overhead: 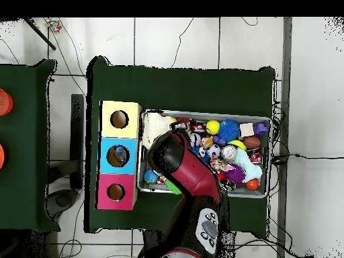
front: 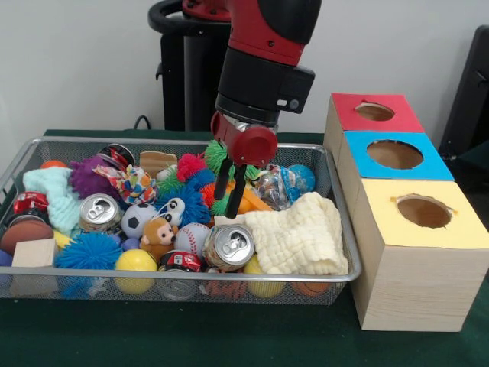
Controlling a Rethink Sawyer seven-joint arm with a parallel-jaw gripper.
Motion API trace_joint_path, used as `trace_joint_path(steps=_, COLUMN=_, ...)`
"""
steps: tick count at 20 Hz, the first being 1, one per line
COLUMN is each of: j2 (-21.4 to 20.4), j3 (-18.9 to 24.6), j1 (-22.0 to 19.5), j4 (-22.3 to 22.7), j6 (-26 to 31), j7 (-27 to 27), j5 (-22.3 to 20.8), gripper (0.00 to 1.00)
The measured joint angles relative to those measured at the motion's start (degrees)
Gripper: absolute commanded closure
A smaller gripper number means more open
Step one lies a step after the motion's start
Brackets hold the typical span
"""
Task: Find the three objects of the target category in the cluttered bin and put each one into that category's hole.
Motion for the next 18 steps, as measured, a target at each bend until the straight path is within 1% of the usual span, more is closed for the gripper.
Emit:
trace_joint_path(steps=3, j2=0.3, j3=-1.5, j1=0.8, j4=-0.5, j6=2.2, j7=0.0, j5=0.0, gripper=0.0)
trace_joint_path(steps=5, j2=0.4, j3=-3.3, j1=1.6, j4=-1.0, j6=6.4, j7=0.0, j5=0.0, gripper=0.0)
trace_joint_path(steps=10, j2=0.4, j3=-4.8, j1=2.2, j4=-1.1, j6=11.7, j7=0.0, j5=0.0, gripper=0.0)
trace_joint_path(steps=11, j2=0.4, j3=-5.4, j1=2.4, j4=-1.1, j6=13.4, j7=0.0, j5=0.0, gripper=0.0)
trace_joint_path(steps=13, j2=0.4, j3=-6.1, j1=2.6, j4=-1.2, j6=14.5, j7=0.0, j5=0.0, gripper=0.0)
trace_joint_path(steps=18, j2=0.5, j3=-6.9, j1=3.1, j4=-1.5, j6=14.8, j7=0.0, j5=0.0, gripper=0.0)
